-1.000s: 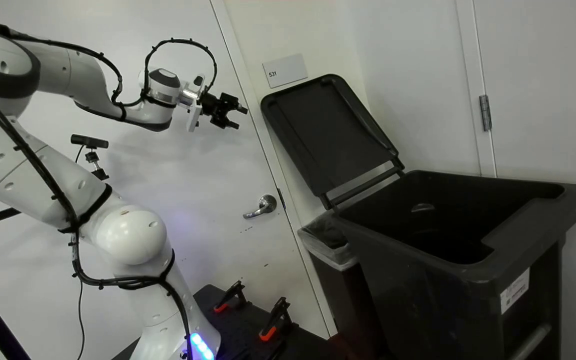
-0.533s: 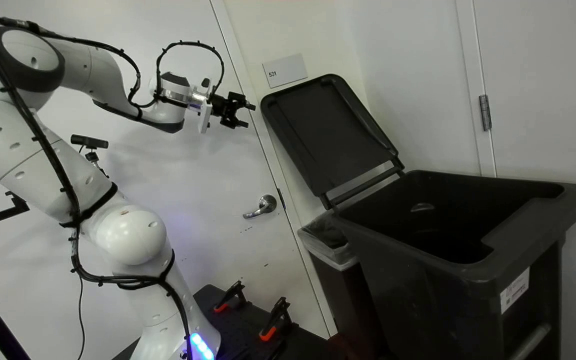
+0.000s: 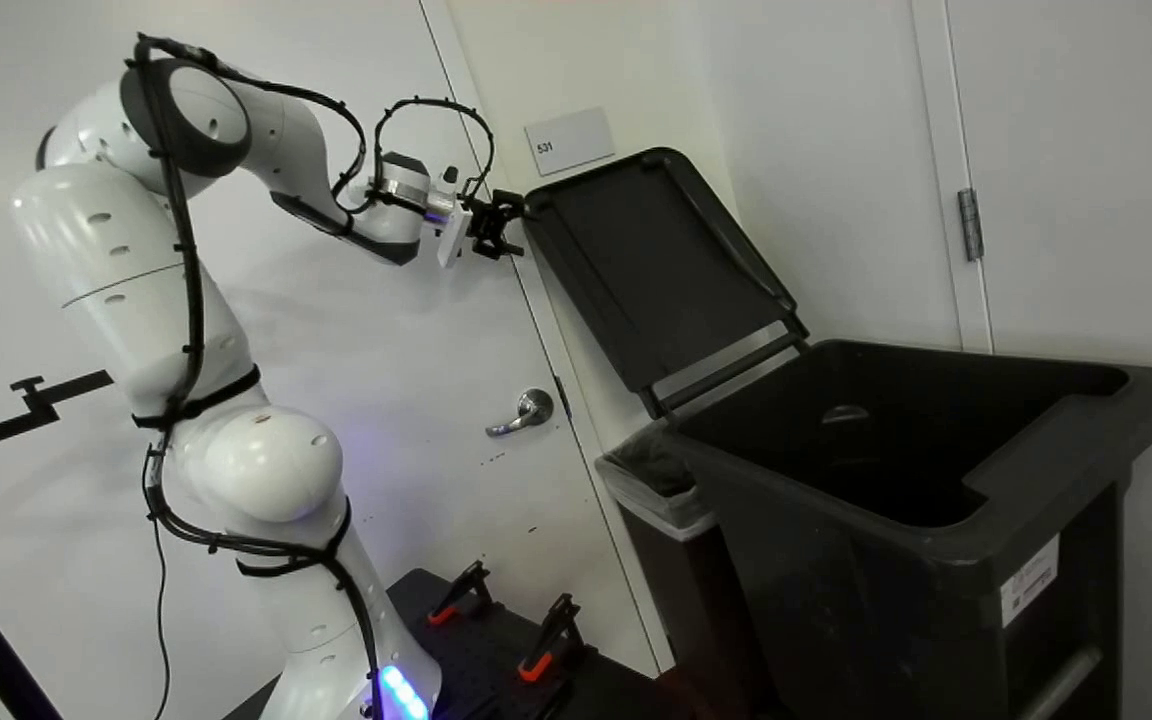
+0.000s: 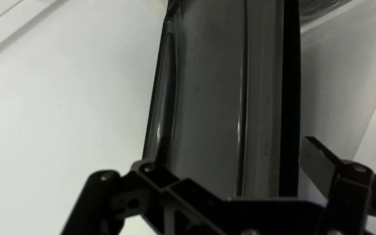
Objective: Close the bin
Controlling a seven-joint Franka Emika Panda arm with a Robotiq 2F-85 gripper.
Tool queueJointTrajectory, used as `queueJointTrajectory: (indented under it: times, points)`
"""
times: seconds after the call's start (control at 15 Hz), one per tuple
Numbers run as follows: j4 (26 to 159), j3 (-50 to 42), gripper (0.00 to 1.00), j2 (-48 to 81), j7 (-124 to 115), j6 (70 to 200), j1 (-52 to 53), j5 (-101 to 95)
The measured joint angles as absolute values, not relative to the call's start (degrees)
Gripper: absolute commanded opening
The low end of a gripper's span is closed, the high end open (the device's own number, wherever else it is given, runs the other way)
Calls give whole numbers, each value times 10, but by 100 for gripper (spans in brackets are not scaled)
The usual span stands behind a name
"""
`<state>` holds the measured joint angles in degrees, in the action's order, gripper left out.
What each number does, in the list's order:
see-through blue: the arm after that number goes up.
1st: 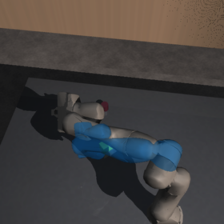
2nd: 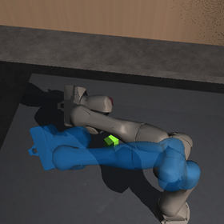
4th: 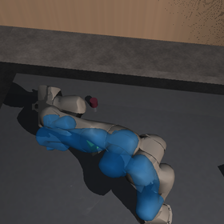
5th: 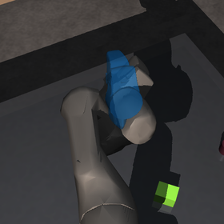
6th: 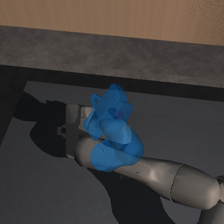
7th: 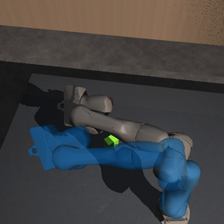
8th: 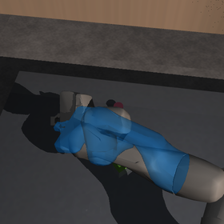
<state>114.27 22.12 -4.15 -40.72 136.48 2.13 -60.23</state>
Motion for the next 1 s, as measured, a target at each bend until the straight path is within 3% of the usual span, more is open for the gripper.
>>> queueJointTrajectory:
  times: [1.0]
  points:
    - [1011, 137, 100, 94, -509, 1389, 113, -754]
